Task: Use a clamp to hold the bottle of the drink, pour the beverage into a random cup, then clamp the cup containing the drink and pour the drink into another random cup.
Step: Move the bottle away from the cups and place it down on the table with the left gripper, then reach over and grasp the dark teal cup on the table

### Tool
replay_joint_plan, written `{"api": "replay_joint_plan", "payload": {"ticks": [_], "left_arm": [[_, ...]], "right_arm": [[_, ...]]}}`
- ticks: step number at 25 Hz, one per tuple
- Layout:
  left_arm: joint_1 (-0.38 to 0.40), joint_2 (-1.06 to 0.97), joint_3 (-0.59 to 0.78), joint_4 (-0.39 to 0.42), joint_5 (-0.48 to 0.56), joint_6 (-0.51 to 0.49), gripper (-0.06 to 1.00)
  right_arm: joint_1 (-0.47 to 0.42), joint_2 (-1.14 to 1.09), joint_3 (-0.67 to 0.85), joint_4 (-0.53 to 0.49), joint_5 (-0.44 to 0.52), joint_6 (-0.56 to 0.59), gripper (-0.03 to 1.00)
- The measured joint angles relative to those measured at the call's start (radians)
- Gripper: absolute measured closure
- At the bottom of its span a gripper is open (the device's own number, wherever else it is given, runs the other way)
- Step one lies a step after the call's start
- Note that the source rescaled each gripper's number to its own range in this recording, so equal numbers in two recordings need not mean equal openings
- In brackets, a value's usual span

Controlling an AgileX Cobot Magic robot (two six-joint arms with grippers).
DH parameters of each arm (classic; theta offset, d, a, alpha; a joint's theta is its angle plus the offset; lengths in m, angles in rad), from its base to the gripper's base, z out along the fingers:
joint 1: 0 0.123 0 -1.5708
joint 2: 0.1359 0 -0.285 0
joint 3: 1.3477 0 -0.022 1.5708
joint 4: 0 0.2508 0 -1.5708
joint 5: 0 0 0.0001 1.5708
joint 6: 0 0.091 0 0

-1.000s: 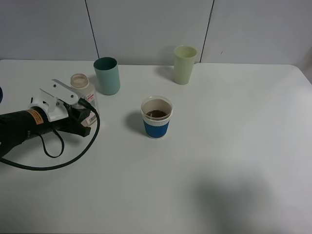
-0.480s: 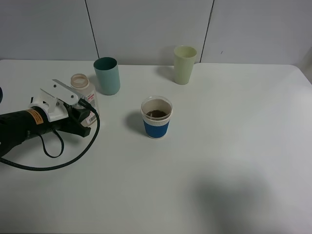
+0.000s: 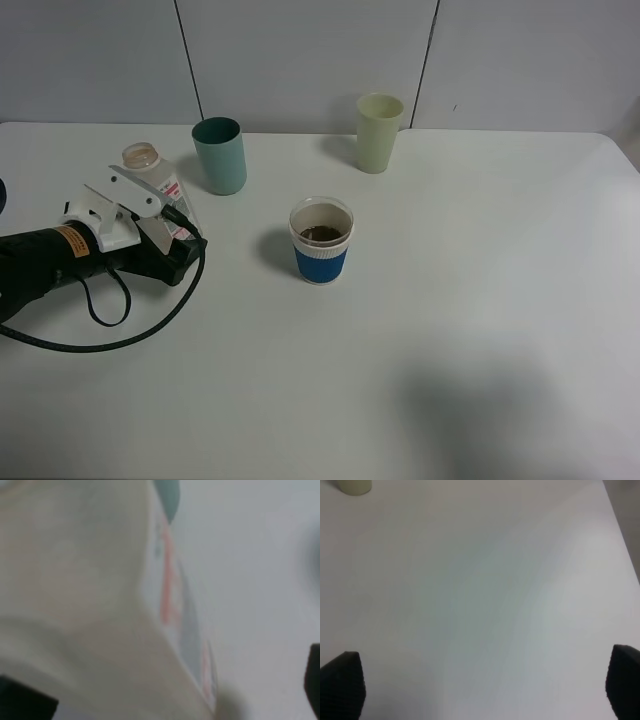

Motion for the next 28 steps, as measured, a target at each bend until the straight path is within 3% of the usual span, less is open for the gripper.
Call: {"api": "replay_joint_plan", "payload": {"ticks": [9, 13, 20, 28], "left_arm": [[0.000, 0.000, 0.028, -0.002, -0.003, -0.001, -0.05], [0.000, -0.012, 0.065, -0.040, -0.002, -0.001, -0.05], [0.000, -0.176, 0.139, -0.079, 0.002, -0.008, -0.05], [0.000, -0.540, 0.157, -0.176, 0.195, -0.062, -0.05]], "right_arm": [[0.000, 0.000, 0.000, 0.000, 0.000, 0.000, 0.08], [0.000, 0.000, 0.000, 0.000, 0.000, 0.000, 0.08], [0.000, 0.000, 0.000, 0.000, 0.000, 0.000, 0.08], [0.000, 0.000, 0.000, 0.000, 0.000, 0.000, 0.08]]}}
